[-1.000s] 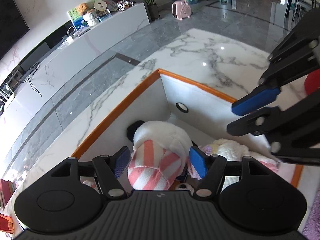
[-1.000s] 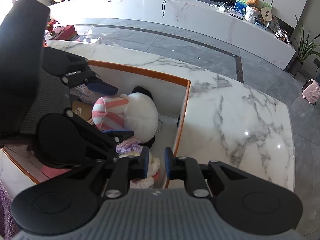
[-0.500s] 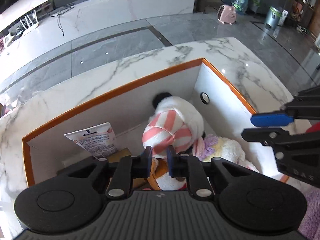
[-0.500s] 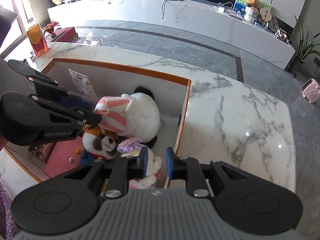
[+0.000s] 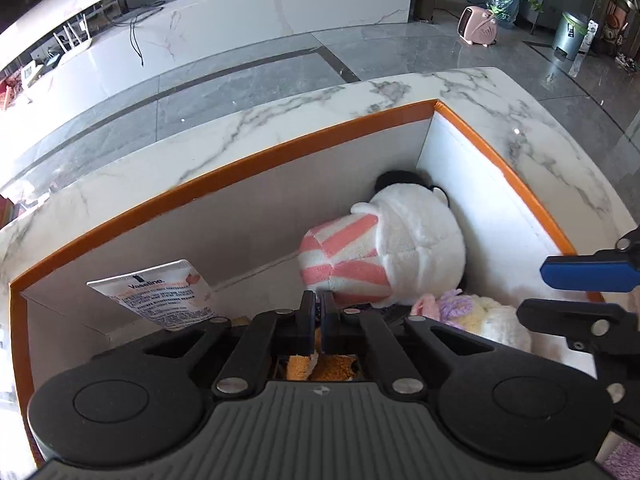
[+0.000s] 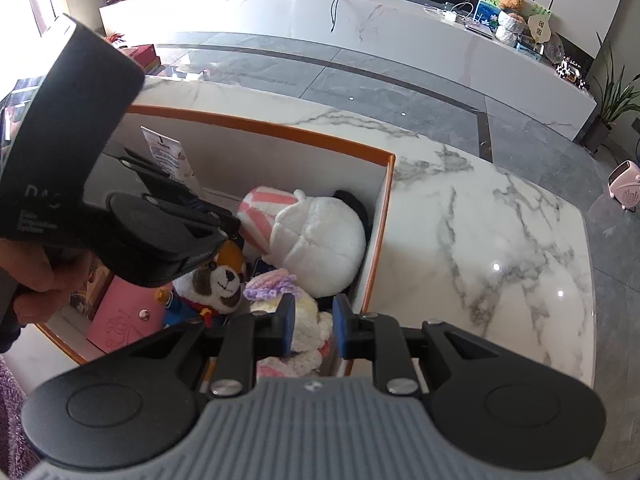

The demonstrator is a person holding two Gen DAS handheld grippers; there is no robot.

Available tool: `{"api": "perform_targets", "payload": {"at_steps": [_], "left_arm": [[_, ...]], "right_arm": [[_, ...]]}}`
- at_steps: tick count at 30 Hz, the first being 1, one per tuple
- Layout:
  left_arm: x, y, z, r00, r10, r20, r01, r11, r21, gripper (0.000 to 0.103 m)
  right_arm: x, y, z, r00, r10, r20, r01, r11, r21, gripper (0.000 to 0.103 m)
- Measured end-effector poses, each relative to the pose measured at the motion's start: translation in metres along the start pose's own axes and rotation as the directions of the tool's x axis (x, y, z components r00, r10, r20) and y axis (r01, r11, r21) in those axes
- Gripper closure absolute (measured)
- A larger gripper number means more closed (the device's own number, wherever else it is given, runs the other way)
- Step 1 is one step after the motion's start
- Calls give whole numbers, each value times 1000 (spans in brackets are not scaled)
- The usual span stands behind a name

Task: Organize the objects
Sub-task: 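Withdraw both tools from the box back toward the table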

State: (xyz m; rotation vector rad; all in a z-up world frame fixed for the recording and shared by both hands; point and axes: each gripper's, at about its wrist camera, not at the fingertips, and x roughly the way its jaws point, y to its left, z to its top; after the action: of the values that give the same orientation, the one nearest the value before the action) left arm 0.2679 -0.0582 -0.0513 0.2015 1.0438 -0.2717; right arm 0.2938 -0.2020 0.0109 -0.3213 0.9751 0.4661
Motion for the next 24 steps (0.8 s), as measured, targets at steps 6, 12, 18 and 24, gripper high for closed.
{"api": "perform_targets", "payload": {"at_steps": [6,12,18,24], "left_arm": [[-14,3,-4,999,1,32,-1,1000,8,93],[-68,-3,-14,988,14,155,-21,999,47,69],[-134,-20,-36,967,-51,249,35,997,71,49],[-172,-31,-73,958,-105,268,96,994,46,42]], "right_arm": [[1,0,0,1000,-5,-4,5,1000,5,82],[-17,4,-5,1000,-4,29,4,1000,3,75],[-60,10,-21,992,23,126,-26,999,25,70],[-102,19,-61,975,62,216,-81,994,80,63]]}}
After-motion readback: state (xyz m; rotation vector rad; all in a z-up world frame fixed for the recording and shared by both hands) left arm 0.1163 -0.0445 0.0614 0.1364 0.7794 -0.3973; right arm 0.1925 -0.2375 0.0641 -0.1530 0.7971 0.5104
